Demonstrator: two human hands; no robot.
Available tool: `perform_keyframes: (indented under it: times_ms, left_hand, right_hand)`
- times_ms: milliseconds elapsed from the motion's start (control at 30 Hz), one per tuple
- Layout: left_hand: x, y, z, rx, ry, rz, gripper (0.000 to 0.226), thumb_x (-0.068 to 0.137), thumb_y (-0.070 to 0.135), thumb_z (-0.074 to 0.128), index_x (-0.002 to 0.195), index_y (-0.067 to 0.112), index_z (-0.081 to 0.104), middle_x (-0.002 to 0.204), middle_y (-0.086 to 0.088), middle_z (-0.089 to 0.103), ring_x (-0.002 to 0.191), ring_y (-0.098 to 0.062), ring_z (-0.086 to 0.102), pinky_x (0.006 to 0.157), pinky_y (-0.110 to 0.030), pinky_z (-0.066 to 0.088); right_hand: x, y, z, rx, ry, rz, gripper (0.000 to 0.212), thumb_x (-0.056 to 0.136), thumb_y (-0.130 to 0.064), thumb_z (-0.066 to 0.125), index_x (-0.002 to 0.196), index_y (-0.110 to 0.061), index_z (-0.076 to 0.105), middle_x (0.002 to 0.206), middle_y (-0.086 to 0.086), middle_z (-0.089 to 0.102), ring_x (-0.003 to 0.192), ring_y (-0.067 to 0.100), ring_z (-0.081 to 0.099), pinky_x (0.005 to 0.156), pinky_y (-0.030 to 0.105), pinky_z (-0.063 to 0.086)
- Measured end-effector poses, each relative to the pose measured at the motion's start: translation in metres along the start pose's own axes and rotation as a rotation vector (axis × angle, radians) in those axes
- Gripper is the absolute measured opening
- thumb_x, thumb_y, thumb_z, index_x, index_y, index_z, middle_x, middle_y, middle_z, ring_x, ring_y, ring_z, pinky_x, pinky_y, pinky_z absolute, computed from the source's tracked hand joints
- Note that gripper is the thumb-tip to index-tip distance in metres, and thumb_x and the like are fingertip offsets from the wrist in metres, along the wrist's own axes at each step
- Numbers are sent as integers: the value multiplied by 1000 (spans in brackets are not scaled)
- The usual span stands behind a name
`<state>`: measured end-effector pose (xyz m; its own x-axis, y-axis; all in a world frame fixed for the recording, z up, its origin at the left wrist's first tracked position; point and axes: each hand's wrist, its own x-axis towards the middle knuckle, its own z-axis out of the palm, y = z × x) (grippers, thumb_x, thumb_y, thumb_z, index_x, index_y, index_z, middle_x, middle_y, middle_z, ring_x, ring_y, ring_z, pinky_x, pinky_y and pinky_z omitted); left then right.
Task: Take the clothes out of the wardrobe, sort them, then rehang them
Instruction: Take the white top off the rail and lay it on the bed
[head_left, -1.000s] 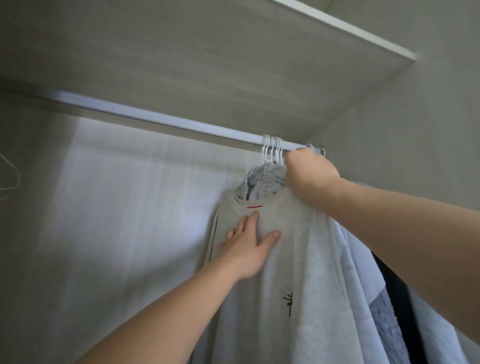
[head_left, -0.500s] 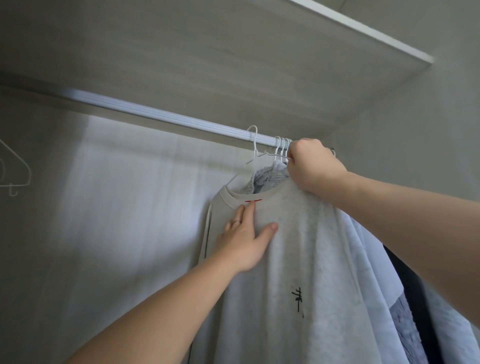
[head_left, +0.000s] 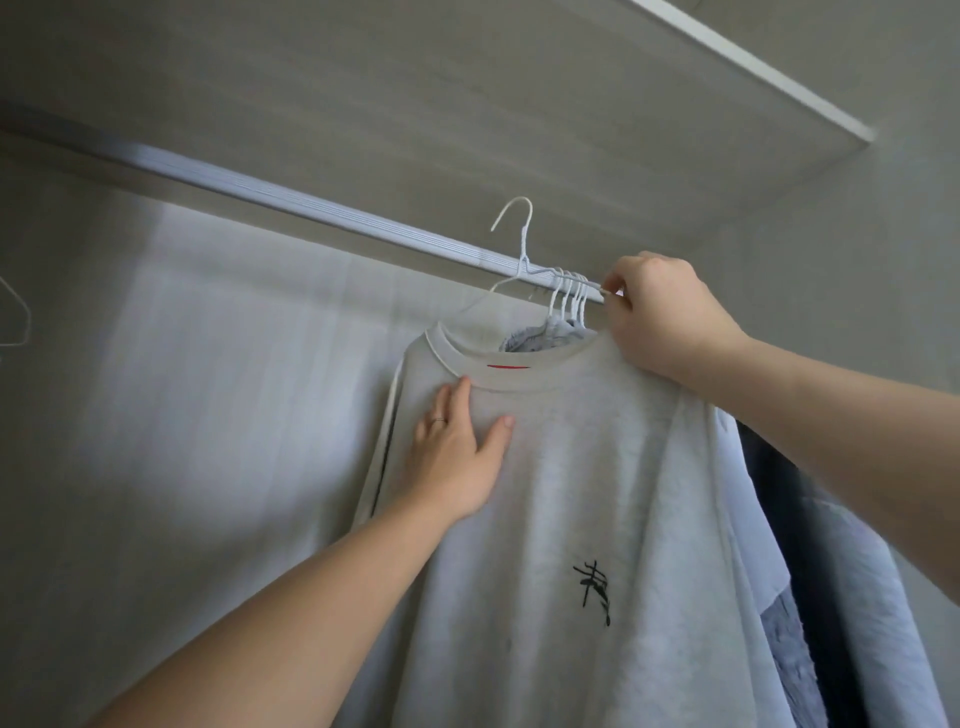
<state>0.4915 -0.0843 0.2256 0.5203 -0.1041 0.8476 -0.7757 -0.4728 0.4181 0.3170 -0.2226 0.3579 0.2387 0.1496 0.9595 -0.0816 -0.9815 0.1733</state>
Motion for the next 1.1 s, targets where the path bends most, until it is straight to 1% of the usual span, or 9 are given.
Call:
perform_keyframes:
  times_ms: [200, 300, 367, 433, 500, 600, 767, 933, 1100]
  left_hand:
    - [-25, 19, -11, 53, 355, 123, 74, 96, 58, 36, 158, 23, 19, 167, -5, 12, 151, -29, 12, 121, -46, 15]
    - [-36, 41, -18, 72, 377, 161, 73, 95, 55, 36, 157, 20, 21, 166, -5, 14, 152, -28, 12, 122, -46, 15]
    - [-44, 63, -18, 67, 360, 197, 70, 95, 52, 37, 154, 16, 30, 162, -9, 28, 149, -30, 21, 119, -46, 19]
    - [-53, 90, -13, 62, 338, 239, 58, 95, 47, 37, 142, 13, 47, 141, -12, 55, 135, -34, 41, 110, -47, 30]
    - [-67, 118, -5, 2, 339, 294, 36, 101, 39, 39, 112, 12, 60, 106, -13, 70, 104, -38, 60, 83, -44, 40]
    - [-93, 163, 10, -110, 312, 372, 30, 105, 28, 43, 83, 12, 53, 76, -16, 65, 74, -39, 60, 58, -37, 29]
    - [-152, 267, 44, -226, 271, 458, 36, 103, 36, 38, 78, 12, 48, 67, -13, 59, 68, -38, 57, 55, -37, 28]
    - [-214, 361, 77, -388, 249, 493, 45, 101, 44, 32, 82, 8, 53, 69, -11, 59, 67, -36, 55, 55, -40, 35]
    - [-280, 456, 111, -560, 159, 517, 35, 101, 34, 43, 83, 6, 54, 64, -6, 52, 67, -35, 52, 55, -44, 40]
  right_hand:
    - [-53, 21, -39, 45, 79, -108, 15, 90, -8, 52, 98, -8, 65, 82, -3, 46, 79, 21, 47, 74, 35, 43]
    - [-87, 36, -69, 54, 75, -136, 9, 91, -8, 56, 95, -10, 65, 74, -13, 40, 72, 14, 42, 68, 30, 36]
    - [-111, 48, -92, 52, 54, -149, 8, 91, -8, 58, 94, -11, 65, 72, -17, 40, 66, 5, 40, 66, 27, 31]
    - [-134, 61, -118, 37, 36, -147, 9, 90, -5, 59, 93, -11, 65, 73, -18, 41, 67, -4, 45, 64, 21, 28]
    - [-157, 77, -147, 21, 16, -117, 9, 90, -3, 61, 93, -11, 66, 74, -18, 42, 69, -9, 46, 61, 15, 28]
    - [-192, 105, -198, -28, -34, -80, 7, 91, -6, 62, 93, -11, 66, 74, -15, 44, 70, -7, 48, 63, 8, 33]
    - [-253, 162, -301, -115, -90, 76, 4, 91, -12, 62, 92, -16, 63, 74, -9, 51, 67, 10, 50, 62, 28, 41]
    - [-310, 202, -397, -251, -136, 238, 7, 92, -20, 63, 85, -20, 64, 68, -11, 54, 72, -3, 52, 57, 6, 35]
    - [-370, 234, -494, -410, -224, 360, 22, 94, -22, 61, 73, -16, 64, 54, -10, 52, 66, -6, 52, 54, 6, 36]
